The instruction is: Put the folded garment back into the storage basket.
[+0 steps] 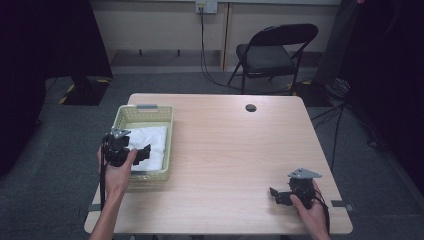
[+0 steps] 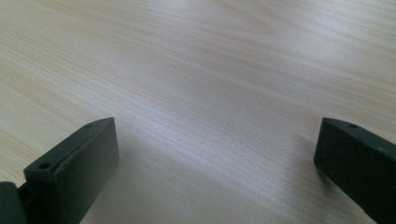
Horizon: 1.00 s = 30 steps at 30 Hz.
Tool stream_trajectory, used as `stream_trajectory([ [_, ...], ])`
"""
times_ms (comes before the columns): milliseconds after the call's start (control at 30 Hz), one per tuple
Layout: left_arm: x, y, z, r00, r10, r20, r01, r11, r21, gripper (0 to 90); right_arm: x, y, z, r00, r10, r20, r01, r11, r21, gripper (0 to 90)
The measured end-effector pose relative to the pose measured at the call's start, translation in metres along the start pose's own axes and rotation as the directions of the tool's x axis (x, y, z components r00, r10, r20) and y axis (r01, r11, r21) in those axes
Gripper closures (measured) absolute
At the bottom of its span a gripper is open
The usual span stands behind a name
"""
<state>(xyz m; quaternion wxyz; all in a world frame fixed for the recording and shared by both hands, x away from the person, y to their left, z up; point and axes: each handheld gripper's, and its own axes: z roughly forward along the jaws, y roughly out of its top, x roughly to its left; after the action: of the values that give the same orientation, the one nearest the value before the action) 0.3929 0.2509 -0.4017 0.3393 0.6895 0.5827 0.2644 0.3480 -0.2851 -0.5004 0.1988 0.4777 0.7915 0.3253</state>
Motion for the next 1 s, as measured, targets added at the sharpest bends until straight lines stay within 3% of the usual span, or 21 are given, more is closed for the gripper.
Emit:
stream_trajectory([
  [67,-0.001,-0.002,-0.002,0.9998,0.012,-0.015,-0.012,0.9999,-0.009,7.1,0.0,0.0,0.0,1.0,0.0,0.0,0.0,1.0,0.0,0.0],
  [433,-0.01,-0.007,-0.014,0.9994,0.033,0.013,-0.033,0.9994,-0.011,7.0,0.0,0.0,0.0,1.0,0.001,0.0,-0.001,1.0,0.0,0.0],
  [533,-0.015,-0.008,-0.018,0.999,0.044,0.005,-0.044,0.9984,-0.036,6.9,0.0,0.0,0.0,1.0,0.001,0.0,-0.001,1.0,0.0,0.0],
  [767,-0.021,-0.014,-0.024,0.9999,-0.005,0.013,0.006,0.9993,-0.038,8.1,0.0,0.0,0.0,1.0,0.001,0.0,-0.001,1.0,0.0,0.0],
  [800,-0.021,-0.014,-0.025,0.9998,-0.007,0.018,0.008,0.9993,-0.038,11.7,0.0,0.0,0.0,1.0,0.001,0.0,-0.001,1.0,0.0,0.0],
  [1000,-0.026,-0.016,-0.032,0.9987,-0.024,0.045,0.026,0.9984,-0.051,10.4,0.0,0.0,0.0,1.0,0.001,0.0,-0.001,1.0,0.0,0.0],
])
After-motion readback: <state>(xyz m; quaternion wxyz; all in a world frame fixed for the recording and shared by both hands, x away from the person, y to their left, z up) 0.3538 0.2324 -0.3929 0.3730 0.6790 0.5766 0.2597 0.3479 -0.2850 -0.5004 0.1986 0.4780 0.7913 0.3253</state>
